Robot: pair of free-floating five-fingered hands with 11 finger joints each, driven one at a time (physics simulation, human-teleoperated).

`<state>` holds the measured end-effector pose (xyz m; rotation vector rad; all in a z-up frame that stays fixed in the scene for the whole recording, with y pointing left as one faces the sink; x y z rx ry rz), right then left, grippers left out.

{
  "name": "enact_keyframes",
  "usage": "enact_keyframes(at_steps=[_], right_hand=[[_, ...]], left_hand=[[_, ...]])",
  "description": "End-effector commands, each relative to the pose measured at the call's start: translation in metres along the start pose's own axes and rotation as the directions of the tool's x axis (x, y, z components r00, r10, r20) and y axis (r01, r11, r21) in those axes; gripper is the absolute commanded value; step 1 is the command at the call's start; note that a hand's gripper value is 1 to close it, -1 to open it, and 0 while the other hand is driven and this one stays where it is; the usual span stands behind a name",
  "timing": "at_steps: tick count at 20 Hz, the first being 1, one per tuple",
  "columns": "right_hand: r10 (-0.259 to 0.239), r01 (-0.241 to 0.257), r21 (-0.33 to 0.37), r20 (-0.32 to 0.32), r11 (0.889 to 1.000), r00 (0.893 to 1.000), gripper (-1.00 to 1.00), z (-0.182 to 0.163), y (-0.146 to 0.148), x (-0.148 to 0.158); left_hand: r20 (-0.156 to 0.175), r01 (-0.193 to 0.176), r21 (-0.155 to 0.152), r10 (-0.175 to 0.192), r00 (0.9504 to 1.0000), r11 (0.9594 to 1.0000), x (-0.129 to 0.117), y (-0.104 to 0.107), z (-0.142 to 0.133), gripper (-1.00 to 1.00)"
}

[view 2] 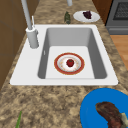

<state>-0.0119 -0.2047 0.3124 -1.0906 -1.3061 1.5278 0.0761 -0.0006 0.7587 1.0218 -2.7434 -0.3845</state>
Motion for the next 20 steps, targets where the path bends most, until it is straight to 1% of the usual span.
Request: enact_keyframes(at_steps=[1, 3, 4, 5, 6, 8, 12, 14, 15, 16, 17, 18, 20], right_hand=[[0.000, 0.000, 0.000, 0.000, 1.000, 1.000, 0.00, 0.000, 0.000, 0.000], [0.000, 0.000, 0.000, 0.000, 1.000, 1.000, 0.00, 0.000, 0.000, 0.000], [0.000, 0.000, 0.000, 0.000, 1.000, 1.000, 0.00, 0.000, 0.000, 0.000], [0.000, 0.000, 0.000, 0.000, 1.000, 1.000, 0.00, 0.000, 0.000, 0.000], [0.000, 0.000, 0.000, 0.000, 1.000, 1.000, 0.00, 0.000, 0.000, 0.000], [0.000, 0.000, 0.000, 0.000, 1.000, 1.000, 0.00, 0.000, 0.000, 0.000], [0.000, 0.000, 0.000, 0.000, 1.000, 1.000, 0.00, 0.000, 0.000, 0.000], [0.000, 0.000, 0.000, 0.000, 1.000, 1.000, 0.00, 0.000, 0.000, 0.000], [0.000, 0.000, 0.000, 0.000, 1.000, 1.000, 0.00, 0.000, 0.000, 0.000], [0.000, 0.000, 0.000, 0.000, 1.000, 1.000, 0.00, 0.000, 0.000, 0.000], [0.000, 0.000, 0.000, 0.000, 1.000, 1.000, 0.00, 0.000, 0.000, 0.000], [0.000, 0.000, 0.000, 0.000, 1.000, 1.000, 0.00, 0.000, 0.000, 0.000], [0.000, 0.000, 0.000, 0.000, 1.000, 1.000, 0.00, 0.000, 0.000, 0.000]], left_hand=[[-0.008, 0.022, 0.001, -0.022, 0.9997, 0.9998, -0.018, -0.028, 0.000, -1.00], [-0.012, 0.018, 0.001, -0.018, 0.9998, 0.9998, -0.030, -0.041, 0.005, -1.00], [-0.011, 0.012, 0.009, -0.012, 0.9999, 0.9999, -0.036, -0.045, 0.009, -1.00], [-0.012, 0.009, 0.011, -0.009, 0.9999, 0.9999, -0.041, -0.050, 0.011, 1.00], [-0.003, 0.019, -0.006, -0.019, 0.9998, 0.9998, -0.045, -0.054, 0.015, 1.00], [-0.010, 0.019, 0.007, -0.019, 0.9998, 0.9998, -0.051, -0.058, 0.021, 1.00], [-0.005, 0.043, 0.011, -0.043, 0.9991, 0.9990, -0.054, -0.062, 0.038, 1.00], [-0.010, 0.049, 0.013, -0.049, 0.9987, 0.9987, -0.056, -0.064, 0.045, 1.00], [-0.013, 0.052, 0.013, -0.051, 0.9986, 0.9986, -0.063, -0.069, 0.045, -1.00], [-0.027, 0.046, 0.032, -0.045, 0.9986, 0.9985, -0.068, -0.072, 0.044, -1.00], [-0.031, 0.041, 0.037, -0.039, 0.9988, 0.9985, -0.078, -0.077, 0.037, -1.00], [-0.036, 0.034, 0.045, -0.032, 0.9988, 0.9984, -0.083, -0.081, 0.036, -1.00], [-0.044, 0.022, 0.045, -0.020, 0.9988, 0.9987, -0.096, -0.090, 0.030, -1.00]])
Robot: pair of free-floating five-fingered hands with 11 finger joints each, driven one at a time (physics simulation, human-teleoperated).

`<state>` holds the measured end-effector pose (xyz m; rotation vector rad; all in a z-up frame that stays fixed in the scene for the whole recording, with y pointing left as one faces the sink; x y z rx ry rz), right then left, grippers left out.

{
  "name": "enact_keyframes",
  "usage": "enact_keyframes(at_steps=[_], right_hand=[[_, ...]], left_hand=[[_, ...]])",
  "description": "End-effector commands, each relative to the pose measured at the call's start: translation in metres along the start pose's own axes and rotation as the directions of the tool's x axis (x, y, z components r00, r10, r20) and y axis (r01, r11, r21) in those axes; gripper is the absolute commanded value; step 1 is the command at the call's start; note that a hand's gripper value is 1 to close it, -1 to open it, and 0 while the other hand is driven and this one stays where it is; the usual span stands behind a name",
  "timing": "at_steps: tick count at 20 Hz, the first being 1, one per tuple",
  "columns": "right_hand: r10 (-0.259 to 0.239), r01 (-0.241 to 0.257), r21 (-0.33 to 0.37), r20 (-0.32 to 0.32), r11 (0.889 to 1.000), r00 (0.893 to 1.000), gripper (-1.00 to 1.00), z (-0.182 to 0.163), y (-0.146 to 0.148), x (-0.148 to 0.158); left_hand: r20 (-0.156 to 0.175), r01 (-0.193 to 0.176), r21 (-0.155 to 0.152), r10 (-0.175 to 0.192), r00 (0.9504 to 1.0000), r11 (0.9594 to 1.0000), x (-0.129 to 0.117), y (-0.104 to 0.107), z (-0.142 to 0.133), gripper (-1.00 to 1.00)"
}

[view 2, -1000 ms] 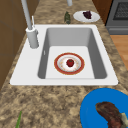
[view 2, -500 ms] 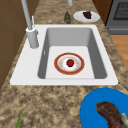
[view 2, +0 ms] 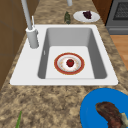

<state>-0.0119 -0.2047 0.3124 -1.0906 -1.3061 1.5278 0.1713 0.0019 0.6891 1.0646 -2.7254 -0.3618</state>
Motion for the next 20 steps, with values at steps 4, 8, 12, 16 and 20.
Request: enact_keyframes(at_steps=[4, 8, 12, 16, 20], right_hand=[[0.000, 0.000, 0.000, 0.000, 1.000, 1.000, 0.00, 0.000, 0.000, 0.000], [0.000, 0.000, 0.000, 0.000, 1.000, 1.000, 0.00, 0.000, 0.000, 0.000], [0.000, 0.000, 0.000, 0.000, 1.000, 1.000, 0.00, 0.000, 0.000, 0.000], [0.000, 0.000, 0.000, 0.000, 1.000, 1.000, 0.00, 0.000, 0.000, 0.000], [0.000, 0.000, 0.000, 0.000, 1.000, 1.000, 0.00, 0.000, 0.000, 0.000]], left_hand=[[-0.042, -0.024, 0.001, 0.024, 0.9988, 0.9997, -0.041, -0.030, -0.019, -1.00], [-0.031, -0.058, 0.000, 0.058, 0.9978, 0.9983, -0.067, -0.043, -0.024, -1.00], [-0.018, -0.040, 0.002, 0.040, 0.9991, 0.9992, -0.086, -0.066, -0.025, -1.00], [-0.013, 0.016, 0.024, -0.015, 0.9998, 0.9996, -0.081, -0.082, -0.021, -1.00], [-0.037, 0.132, 0.075, -0.130, 0.9909, 0.9884, -0.088, -0.080, -0.015, 1.00]])
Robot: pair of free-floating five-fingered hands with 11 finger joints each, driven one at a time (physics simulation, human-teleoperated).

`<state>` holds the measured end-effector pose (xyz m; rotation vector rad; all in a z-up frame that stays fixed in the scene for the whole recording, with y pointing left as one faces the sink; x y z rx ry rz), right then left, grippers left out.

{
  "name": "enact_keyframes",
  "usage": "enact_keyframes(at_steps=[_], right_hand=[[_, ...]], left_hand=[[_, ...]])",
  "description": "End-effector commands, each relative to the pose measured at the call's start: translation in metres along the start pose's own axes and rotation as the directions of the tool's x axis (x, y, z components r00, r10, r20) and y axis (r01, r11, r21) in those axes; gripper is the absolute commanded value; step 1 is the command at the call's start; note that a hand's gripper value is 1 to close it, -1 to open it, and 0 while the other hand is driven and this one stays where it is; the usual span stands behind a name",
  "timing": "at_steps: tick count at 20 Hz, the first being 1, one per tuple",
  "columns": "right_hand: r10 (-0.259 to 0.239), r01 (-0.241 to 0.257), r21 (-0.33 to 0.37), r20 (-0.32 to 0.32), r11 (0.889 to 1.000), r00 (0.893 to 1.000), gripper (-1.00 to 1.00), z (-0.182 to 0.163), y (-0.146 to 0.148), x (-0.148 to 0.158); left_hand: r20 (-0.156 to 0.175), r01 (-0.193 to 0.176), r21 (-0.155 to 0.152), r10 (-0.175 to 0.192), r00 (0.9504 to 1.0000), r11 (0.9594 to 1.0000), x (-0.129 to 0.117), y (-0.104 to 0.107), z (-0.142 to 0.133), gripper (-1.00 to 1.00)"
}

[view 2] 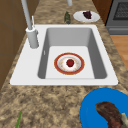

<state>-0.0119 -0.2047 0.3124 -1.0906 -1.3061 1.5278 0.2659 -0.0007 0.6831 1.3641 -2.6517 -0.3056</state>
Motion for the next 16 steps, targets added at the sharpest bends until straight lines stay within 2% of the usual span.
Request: enact_keyframes(at_steps=[1, 2, 3, 5, 6, 7, 8, 10, 13, 16], right_hand=[[0.000, 0.000, 0.000, 0.000, 1.000, 1.000, 0.00, 0.000, 0.000, 0.000], [0.000, 0.000, 0.000, 0.000, 1.000, 1.000, 0.00, 0.000, 0.000, 0.000], [0.000, 0.000, 0.000, 0.000, 1.000, 1.000, 0.00, 0.000, 0.000, 0.000], [0.000, 0.000, 0.000, 0.000, 1.000, 1.000, 0.00, 0.000, 0.000, 0.000], [0.000, 0.000, 0.000, 0.000, 1.000, 1.000, 0.00, 0.000, 0.000, 0.000], [0.000, 0.000, 0.000, 0.000, 1.000, 1.000, 0.00, 0.000, 0.000, 0.000], [0.000, 0.000, 0.000, 0.000, 1.000, 1.000, 0.00, 0.000, 0.000, 0.000], [0.000, 0.000, 0.000, 0.000, 1.000, 1.000, 0.00, 0.000, 0.000, 0.000], [0.000, 0.000, 0.000, 0.000, 1.000, 1.000, 0.00, 0.000, 0.000, 0.000], [0.000, 0.000, 0.000, 0.000, 1.000, 1.000, 0.00, 0.000, 0.000, 0.000]], left_hand=[[-0.035, -0.012, 0.021, 0.012, 0.9993, 0.9997, -0.018, -0.018, 0.006, 1.00], [-0.037, 0.041, 0.038, -0.040, 0.9985, 0.9984, -0.020, -0.017, 0.007, 1.00], [-0.035, 0.064, 0.041, -0.063, 0.9974, 0.9971, -0.022, -0.016, 0.007, 1.00], [-0.039, 0.135, 0.055, -0.132, 0.9904, 0.9894, -0.028, -0.019, 0.007, 1.00], [-0.038, 0.155, 0.062, -0.152, 0.9876, 0.9861, -0.030, -0.019, 0.008, 1.00], [-0.034, 0.170, 0.065, -0.168, 0.9852, 0.9833, -0.028, -0.021, 0.009, 1.00], [-0.015, 0.189, 0.060, -0.188, 0.9820, 0.9801, -0.028, -0.021, 0.011, 1.00], [0.032, 0.211, 0.042, -0.213, 0.9766, 0.9765, -0.028, -0.019, 0.015, 1.00], [0.078, 0.237, 0.031, -0.239, 0.9679, 0.9710, -0.028, -0.017, 0.019, 1.00], [0.112, 0.255, 0.037, -0.258, 0.9596, 0.9661, -0.028, 0.001, 0.031, 1.00]])
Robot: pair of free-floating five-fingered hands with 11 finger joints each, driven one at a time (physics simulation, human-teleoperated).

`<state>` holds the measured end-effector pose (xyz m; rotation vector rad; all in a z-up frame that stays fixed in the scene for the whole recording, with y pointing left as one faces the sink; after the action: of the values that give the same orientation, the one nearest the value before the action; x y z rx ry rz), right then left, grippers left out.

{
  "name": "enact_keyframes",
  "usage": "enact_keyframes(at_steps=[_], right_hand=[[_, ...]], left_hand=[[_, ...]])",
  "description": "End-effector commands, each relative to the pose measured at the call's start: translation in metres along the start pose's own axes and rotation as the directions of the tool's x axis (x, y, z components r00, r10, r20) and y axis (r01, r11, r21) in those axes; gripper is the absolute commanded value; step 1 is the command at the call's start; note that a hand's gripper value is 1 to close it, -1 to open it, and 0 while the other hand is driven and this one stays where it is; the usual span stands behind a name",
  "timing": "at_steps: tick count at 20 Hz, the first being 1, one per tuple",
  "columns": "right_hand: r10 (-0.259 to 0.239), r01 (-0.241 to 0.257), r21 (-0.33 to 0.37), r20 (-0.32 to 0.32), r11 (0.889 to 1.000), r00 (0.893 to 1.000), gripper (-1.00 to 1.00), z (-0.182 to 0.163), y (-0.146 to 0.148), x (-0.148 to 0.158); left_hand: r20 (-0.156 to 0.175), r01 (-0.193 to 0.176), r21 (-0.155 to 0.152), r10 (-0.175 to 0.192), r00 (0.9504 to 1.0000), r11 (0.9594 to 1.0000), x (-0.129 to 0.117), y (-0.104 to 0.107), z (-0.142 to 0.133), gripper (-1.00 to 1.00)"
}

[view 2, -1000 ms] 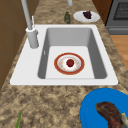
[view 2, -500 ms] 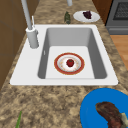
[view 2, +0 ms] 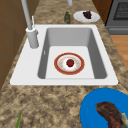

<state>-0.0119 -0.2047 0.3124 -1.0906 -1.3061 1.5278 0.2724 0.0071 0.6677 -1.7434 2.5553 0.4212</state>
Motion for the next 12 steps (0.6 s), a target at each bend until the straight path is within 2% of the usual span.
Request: enact_keyframes(at_steps=[1, 2, 3, 8, 9, 10, 11, 12], right_hand=[[0.000, 0.000, 0.000, 0.000, 1.000, 1.000, 0.00, 0.000, 0.000, 0.000], [0.000, 0.000, 0.000, 0.000, 1.000, 1.000, 0.00, 0.000, 0.000, 0.000], [0.000, 0.000, 0.000, 0.000, 1.000, 1.000, 0.00, 0.000, 0.000, 0.000], [0.000, 0.000, 0.000, 0.000, 1.000, 1.000, 0.00, 0.000, 0.000, 0.000], [0.000, 0.000, 0.000, 0.000, 1.000, 1.000, 0.00, 0.000, 0.000, 0.000], [0.000, 0.000, 0.000, 0.000, 1.000, 1.000, 0.00, 0.000, 0.000, 0.000], [0.000, 0.000, 0.000, 0.000, 1.000, 1.000, 0.00, 0.000, 0.000, 0.000], [0.000, 0.000, 0.000, 0.000, 1.000, 1.000, 0.00, 0.000, 0.000, 0.000]], left_hand=[[-0.019, -0.003, 0.008, 0.003, 0.9998, 1.0000, -0.017, 0.013, 0.022, 1.00], [-0.030, -0.011, 0.014, 0.011, 0.9995, 0.9998, -0.017, 0.025, 0.026, 1.00], [-0.027, -0.013, 0.013, 0.013, 0.9996, 0.9998, -0.012, 0.032, 0.027, 1.00], [-0.042, -0.040, 0.028, 0.041, 0.9983, 0.9988, -0.006, 0.059, 0.032, 1.00], [-0.050, -0.056, 0.037, 0.058, 0.9971, 0.9977, -0.006, 0.066, 0.032, 1.00], [-0.076, -0.084, 0.058, 0.088, 0.9932, 0.9948, -0.006, 0.072, 0.033, 1.00], [-0.077, -0.107, 0.064, 0.111, 0.9908, 0.9923, -0.007, 0.078, 0.035, 1.00], [-0.077, -0.114, 0.064, 0.119, 0.9899, 0.9914, -0.006, 0.084, 0.037, 1.00]])
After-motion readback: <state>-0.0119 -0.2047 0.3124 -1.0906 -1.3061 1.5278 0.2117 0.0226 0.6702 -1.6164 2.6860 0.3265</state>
